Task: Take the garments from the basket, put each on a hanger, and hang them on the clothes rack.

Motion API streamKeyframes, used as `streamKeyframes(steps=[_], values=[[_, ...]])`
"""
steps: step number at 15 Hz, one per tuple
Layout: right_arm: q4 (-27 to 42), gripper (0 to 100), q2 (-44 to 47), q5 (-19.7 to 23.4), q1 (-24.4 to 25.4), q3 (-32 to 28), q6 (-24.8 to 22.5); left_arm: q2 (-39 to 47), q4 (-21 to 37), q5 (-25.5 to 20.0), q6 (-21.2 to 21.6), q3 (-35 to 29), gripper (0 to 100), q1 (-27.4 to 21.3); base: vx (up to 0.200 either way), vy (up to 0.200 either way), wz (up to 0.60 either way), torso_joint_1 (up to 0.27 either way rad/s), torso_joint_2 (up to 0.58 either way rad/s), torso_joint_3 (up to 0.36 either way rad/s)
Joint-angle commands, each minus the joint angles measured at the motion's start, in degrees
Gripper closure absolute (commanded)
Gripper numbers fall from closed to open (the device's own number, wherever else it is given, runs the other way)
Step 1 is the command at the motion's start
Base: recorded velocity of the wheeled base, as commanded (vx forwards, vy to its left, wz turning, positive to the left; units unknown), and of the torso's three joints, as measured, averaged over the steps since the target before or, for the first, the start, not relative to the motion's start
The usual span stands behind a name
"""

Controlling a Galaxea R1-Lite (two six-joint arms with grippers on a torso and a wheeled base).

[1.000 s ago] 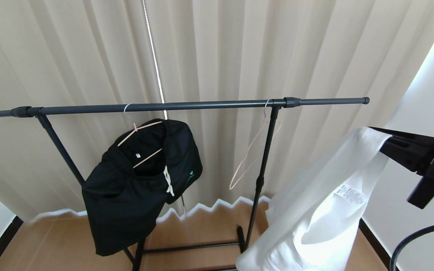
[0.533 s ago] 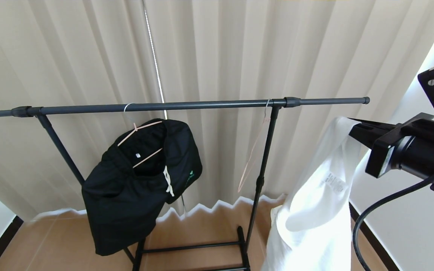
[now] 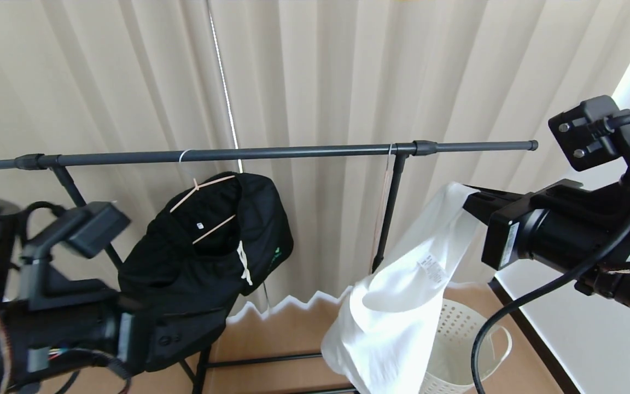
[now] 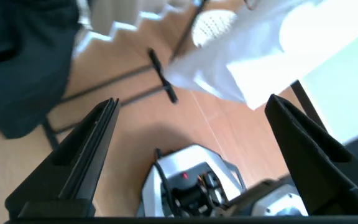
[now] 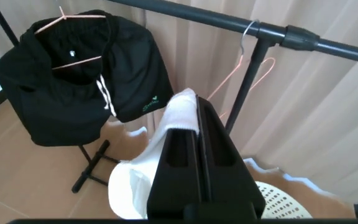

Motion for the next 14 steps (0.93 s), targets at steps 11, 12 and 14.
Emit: streamKeyframes(steps=[11, 12, 14], values=[[-11.8, 100, 8.8, -9.3, 8.7, 0.2, 1.7, 35.5, -5.2, 7.2, -2.7, -24.2, 0, -19.0, 0.000, 0.000, 0.00, 0.000, 0.00, 0.000], [-11.8, 100, 8.5, -9.5, 9.4, 0.4, 1.7, 37.2, -5.9, 8.7, -4.4, -26.2, 0, -19.3, 0.000, 0.000, 0.00, 0.000, 0.00, 0.000], [-11.7, 100, 7.2, -9.6, 10.3, 0.7, 1.6, 39.7, -5.9, 13.2, -6.5, -28.9, 0, -19.2, 0.000, 0.000, 0.00, 0.000, 0.00, 0.000]])
